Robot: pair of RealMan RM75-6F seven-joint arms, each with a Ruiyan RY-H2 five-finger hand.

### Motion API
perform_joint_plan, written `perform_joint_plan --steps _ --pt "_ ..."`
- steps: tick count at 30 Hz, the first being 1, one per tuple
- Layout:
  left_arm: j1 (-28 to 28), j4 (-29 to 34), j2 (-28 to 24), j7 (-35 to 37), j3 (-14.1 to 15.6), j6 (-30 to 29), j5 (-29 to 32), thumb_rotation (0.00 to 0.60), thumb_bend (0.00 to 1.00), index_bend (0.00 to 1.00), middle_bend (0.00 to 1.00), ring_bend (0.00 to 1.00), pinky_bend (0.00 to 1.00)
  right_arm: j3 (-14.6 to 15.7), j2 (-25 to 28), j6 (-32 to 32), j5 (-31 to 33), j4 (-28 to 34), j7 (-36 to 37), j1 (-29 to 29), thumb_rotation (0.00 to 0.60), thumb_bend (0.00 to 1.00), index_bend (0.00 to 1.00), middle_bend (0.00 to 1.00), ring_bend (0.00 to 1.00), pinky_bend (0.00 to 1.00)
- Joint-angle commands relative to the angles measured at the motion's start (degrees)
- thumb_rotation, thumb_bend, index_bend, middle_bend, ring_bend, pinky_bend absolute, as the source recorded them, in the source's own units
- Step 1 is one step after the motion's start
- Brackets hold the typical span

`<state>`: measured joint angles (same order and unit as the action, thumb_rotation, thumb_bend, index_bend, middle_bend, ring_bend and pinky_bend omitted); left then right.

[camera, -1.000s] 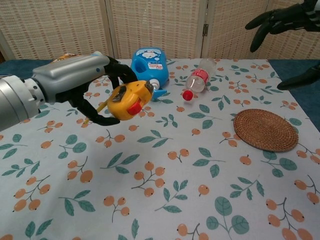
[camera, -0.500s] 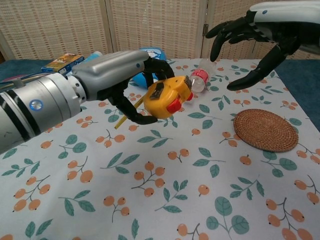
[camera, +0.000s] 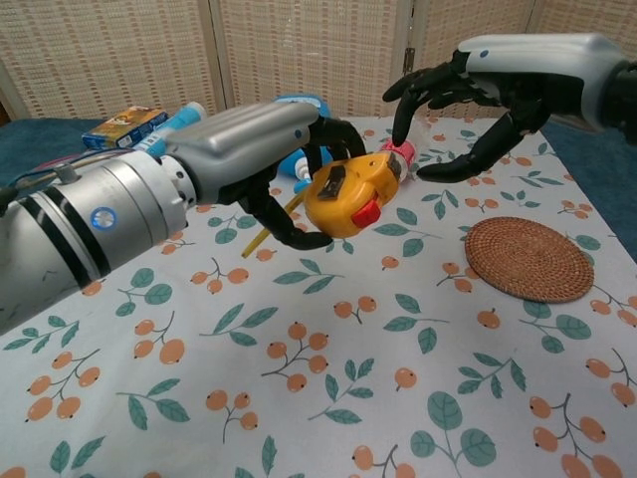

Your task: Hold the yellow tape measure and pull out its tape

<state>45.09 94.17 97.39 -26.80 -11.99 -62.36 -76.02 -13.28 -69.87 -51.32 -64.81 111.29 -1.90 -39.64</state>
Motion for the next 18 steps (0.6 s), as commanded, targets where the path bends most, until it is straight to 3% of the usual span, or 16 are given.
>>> perform_joint_plan --steps 1,18 --pt "0.12 0.02 0.18 -0.21 -0.03 -0.13 0.14 0.6 0.34 0.55 0.53 0.42 0.07 0.15 -0.22 0.23 0.21 -0.11 -0.09 -0.32 0.6 0.34 0.46 0.12 0.08 0.01" --pt "0.65 0.23 1.15 -1.27 0.21 -0.83 0.93 0.6 0.34 0.55 0.53 0.42 0.07 1.28 -1.23 0.61 1.96 -0.58 -1.4 -1.78 0.6 0.34 0.51 0.13 0.08 0.01"
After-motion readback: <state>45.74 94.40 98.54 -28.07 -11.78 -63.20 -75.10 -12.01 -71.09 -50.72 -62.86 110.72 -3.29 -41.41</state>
